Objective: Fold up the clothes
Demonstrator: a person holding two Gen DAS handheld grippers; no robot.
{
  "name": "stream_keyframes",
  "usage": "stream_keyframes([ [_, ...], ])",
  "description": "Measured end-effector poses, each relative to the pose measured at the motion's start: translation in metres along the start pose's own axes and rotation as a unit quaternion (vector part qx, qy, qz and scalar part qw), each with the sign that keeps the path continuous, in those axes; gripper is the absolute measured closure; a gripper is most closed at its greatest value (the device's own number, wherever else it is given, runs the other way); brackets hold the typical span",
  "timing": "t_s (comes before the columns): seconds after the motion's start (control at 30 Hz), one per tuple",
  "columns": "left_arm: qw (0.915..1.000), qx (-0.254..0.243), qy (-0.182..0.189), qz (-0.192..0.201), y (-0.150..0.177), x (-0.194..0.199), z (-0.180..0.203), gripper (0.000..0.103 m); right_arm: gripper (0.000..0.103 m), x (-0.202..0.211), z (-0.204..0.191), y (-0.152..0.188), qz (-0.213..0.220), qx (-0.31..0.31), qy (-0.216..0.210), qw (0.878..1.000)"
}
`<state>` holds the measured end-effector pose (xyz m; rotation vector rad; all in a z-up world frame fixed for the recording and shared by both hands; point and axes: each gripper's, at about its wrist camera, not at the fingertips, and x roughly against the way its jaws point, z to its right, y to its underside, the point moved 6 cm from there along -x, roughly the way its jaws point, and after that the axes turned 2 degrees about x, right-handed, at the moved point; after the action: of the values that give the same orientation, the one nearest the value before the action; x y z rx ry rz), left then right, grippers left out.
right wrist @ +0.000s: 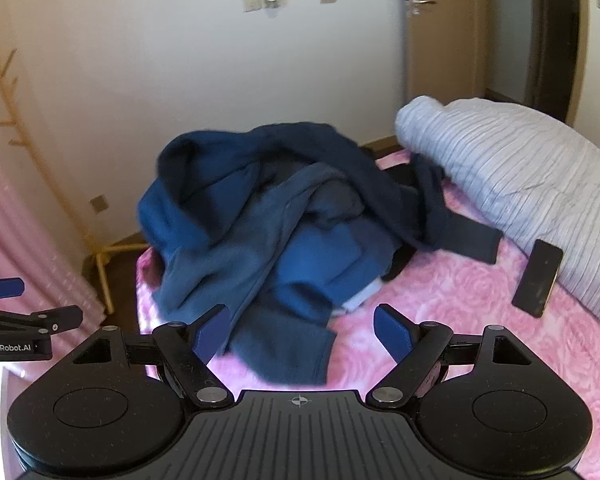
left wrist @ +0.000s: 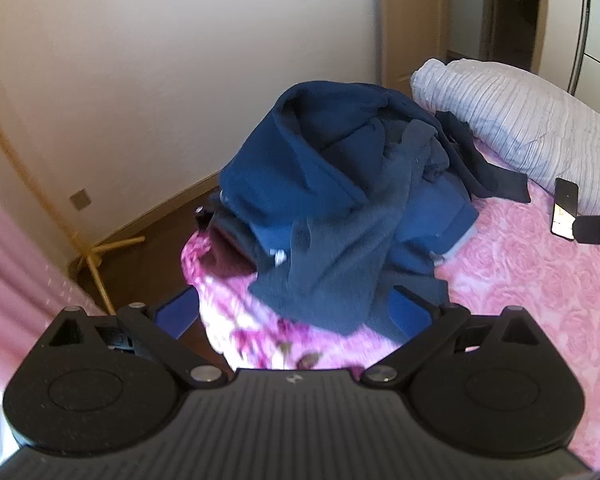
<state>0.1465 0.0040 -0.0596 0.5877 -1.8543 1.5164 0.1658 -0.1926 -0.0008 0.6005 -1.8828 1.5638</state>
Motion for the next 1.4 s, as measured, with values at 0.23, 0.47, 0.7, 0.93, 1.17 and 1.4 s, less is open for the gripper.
stream_keyframes([
  [0.23,0.9991,-0.016,0.038,-0.002,-0.052,-0.063,-0.019,0.004,0.021,-0.057,0.002,-0.051,-0.012,-0.005,0.034,0.999],
  [0.47,0.9969,-0.047,0.063,0.012,-0.101,-0.106,-0.038,0.004,0.021,-0.106,-0.007,-0.105,-0.027,-0.003,0.044,0.999],
  [0.7,0.9936,-0.077,0.079,0.022,-0.131,-0.134,-0.052,0.004,0.021,-0.144,-0.012,-0.137,-0.033,0.030,0.043,0.998],
  [0.93,0.9916,-0.084,0.097,0.013,-0.142,-0.157,-0.064,0.004,0.021,-0.173,-0.008,-0.156,-0.040,0.068,0.029,0.997],
  [1.17,0.9828,-0.101,0.153,0.024,-0.141,-0.165,-0.071,0.005,0.021,-0.192,-0.017,-0.168,-0.038,0.186,0.034,0.981],
  [1.4,0.9675,-0.171,0.179,0.050,-0.143,-0.175,-0.060,0.007,0.021,-0.222,-0.029,-0.171,-0.027,0.312,0.036,0.949],
])
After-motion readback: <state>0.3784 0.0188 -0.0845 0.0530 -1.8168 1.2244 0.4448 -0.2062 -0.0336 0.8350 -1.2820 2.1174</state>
